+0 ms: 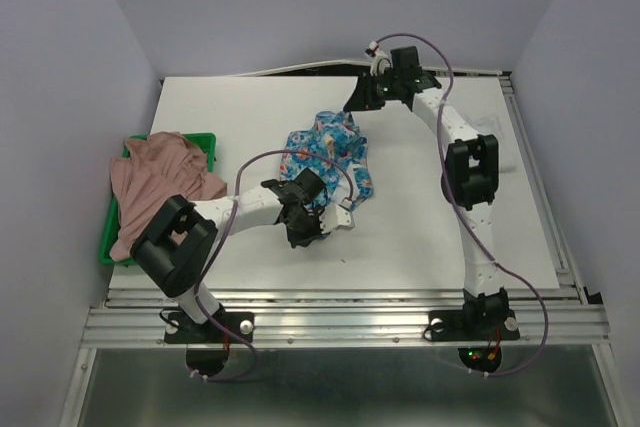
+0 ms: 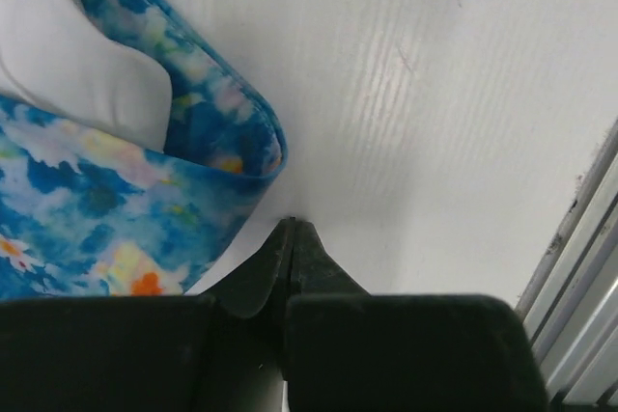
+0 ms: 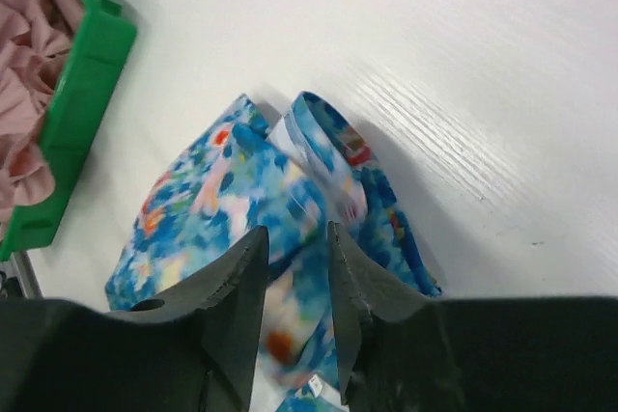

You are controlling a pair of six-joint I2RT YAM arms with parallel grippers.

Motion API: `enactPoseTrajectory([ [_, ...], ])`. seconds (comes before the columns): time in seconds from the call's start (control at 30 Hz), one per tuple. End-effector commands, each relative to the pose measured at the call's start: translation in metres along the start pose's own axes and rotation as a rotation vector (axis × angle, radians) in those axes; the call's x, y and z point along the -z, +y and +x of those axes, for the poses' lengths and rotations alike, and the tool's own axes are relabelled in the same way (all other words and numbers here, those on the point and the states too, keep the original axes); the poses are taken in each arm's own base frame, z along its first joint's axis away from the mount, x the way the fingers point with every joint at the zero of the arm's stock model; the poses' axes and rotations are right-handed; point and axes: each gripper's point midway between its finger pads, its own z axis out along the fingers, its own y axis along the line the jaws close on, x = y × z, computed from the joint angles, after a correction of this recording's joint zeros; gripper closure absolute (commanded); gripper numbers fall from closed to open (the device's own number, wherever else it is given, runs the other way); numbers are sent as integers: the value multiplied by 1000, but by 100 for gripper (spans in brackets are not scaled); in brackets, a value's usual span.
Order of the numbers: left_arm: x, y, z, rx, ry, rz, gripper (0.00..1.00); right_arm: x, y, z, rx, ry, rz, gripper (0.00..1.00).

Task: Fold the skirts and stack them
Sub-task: Flatten the skirt out

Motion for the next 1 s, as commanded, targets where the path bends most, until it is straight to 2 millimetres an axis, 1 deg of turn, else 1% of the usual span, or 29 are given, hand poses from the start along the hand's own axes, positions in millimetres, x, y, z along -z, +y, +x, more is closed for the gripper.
enactPoseTrajectory([
  [0.0, 18, -23, -2, -60, -26, 71, 96, -33, -13, -7, -3, -67, 38, 31],
  [0.03, 20, -25, -1, -60, -23, 74, 97, -35, -14, -9, 7, -77, 36, 25],
  [0.07, 21, -29, -1, -72, -27, 87, 97, -35, -18, -12, 17, -86, 55, 22],
  [0.13, 29, -32, 0, -84, -29, 91, 98, -28, -17, -17, 65, -90, 81, 11],
  [0.17, 32, -34, 0, -88, -33, 90, 97, -19, -25, -17, 67, -87, 126, 9],
  [0.2, 43, -31, -8, -91, -69, 63, 96, -9, -22, -18, 104, -80, 147, 7],
  [0.27, 58, -23, -18, -30, -123, 21, 89, 16, -39, -15, 86, -70, 229, 7],
  [0.3, 67, -18, -25, -7, -155, -1, 86, 25, -43, -11, 74, -64, 250, 7],
  [0.33, 76, -9, -36, 20, -189, -34, 81, 37, -45, 3, 50, -41, 272, 8],
  [0.37, 81, 3, -38, 63, -192, -85, 71, 41, -45, 11, 37, -29, 290, 9],
  [0.4, 85, 9, -42, 122, -202, -116, 69, 51, -51, 19, 10, -20, 312, 9],
  [0.43, 91, 23, -52, 137, -221, -175, 67, 60, -53, 37, -26, 7, 332, 11],
  [0.5, 96, 37, -62, 186, -248, -234, 64, 65, -52, 60, -73, 41, 349, 12],
  [0.53, 98, 46, -73, 237, -279, -258, 64, 68, -49, 69, -104, 51, 349, 15],
  [0.57, 98, 55, -75, 269, -276, -293, 64, 71, -46, 78, -131, 63, 348, 16],
  [0.6, 92, 60, -77, 294, -262, -296, 65, 75, -41, 96, -168, 91, 345, 17],
  [0.63, 96, 70, -85, 330, -281, -326, 65, 77, -36, 105, -195, 104, 330, 20],
  [0.67, 95, 76, -88, 349, -284, -348, 65, 77, -27, 111, -221, 109, 294, 21],
  [0.7, 89, 83, -89, 370, -275, -363, 65, 78, -23, 129, -261, 132, 279, 23],
  [0.73, 93, 90, -99, 388, -300, -380, 65, 78, -18, 135, -300, 136, 261, 26],
  [0.77, 93, 98, -100, 406, -296, -417, 65, 77, -15, 143, -328, 146, 245, 28],
  [0.8, 91, 104, -105, 415, -295, -430, 65, 73, -11, 156, -376, 159, 209, 30],
  [0.83, 89, 108, -106, 433, -286, -447, 65, 71, -9, 162, -396, 165, 192, 31],
  [0.87, 89, 112, -107, 444, -282, -460, 65, 68, -6, 164, -402, 159, 160, 31],
  [0.9, 83, 113, -107, 447, -267, -462, 65, 66, -7, 169, -419, 165, 153, 32],
  [0.93, 83, 115, -110, 444, -263, -479, 65, 64, -9, 179, -446, 179, 149, 32],
  [0.97, 82, 116, -110, 445, -255, -499, 65, 62, -10, 182, -451, 180, 146, 32],
])
